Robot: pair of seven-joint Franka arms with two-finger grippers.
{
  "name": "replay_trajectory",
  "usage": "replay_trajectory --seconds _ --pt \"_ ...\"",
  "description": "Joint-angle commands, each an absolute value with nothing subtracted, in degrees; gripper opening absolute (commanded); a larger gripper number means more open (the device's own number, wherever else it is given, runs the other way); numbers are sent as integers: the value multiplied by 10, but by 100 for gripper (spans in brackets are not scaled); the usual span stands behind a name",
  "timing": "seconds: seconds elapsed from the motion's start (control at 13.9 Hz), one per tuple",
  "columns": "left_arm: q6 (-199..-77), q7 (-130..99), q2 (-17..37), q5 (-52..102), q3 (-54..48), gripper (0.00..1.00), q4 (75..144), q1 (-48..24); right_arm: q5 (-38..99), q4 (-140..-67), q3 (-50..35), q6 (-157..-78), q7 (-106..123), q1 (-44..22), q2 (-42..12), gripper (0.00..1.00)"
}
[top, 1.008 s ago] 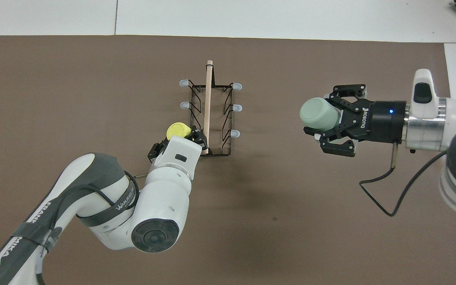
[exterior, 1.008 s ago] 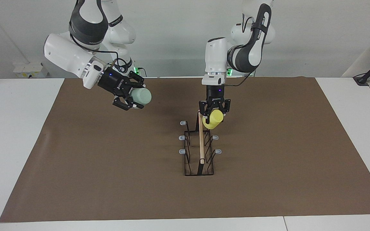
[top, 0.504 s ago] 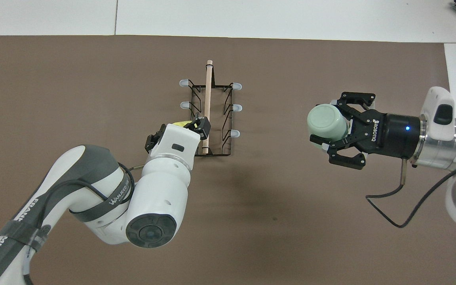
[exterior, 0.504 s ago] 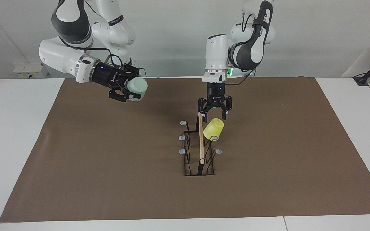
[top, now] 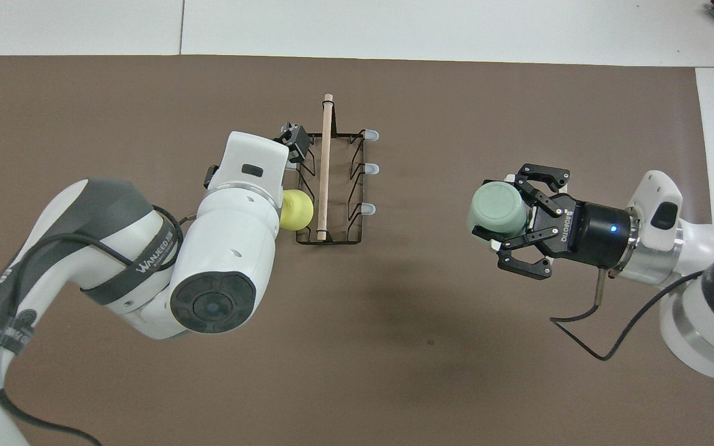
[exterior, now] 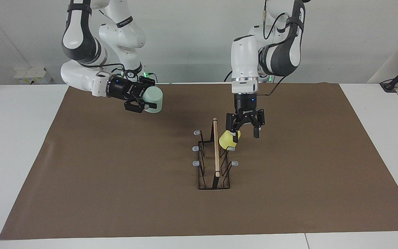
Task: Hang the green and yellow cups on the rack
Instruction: 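Hang the yellow cup on a rack peg with the left gripper, then withdraw the left gripper while the right gripper carries the green cup to the rack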
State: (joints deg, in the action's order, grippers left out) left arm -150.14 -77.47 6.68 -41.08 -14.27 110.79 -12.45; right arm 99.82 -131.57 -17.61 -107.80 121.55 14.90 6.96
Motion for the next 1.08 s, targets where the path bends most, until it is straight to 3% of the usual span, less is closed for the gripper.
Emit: replay_trajectory --seconds 0.0,0.22,0.43,1.01 --pt "-1479 -646 75 -333 -121 100 1082 -120 1088 -1320 -178 -1128 1240 94 64 0" --pt "-1445 -500 67 -249 -91 100 1081 -120 1205 -1321 -178 -1209 1272 14 58 0" --pt "-1406 -352 43 -150 -62 100 1082 -120 1301 -1317 -177 -1220 1351 -35 19 0" --pt "-1211 -28 -13 16 -16 100 1075 -89 1338 -1305 -176 -1238 1457 -61 -37 0"
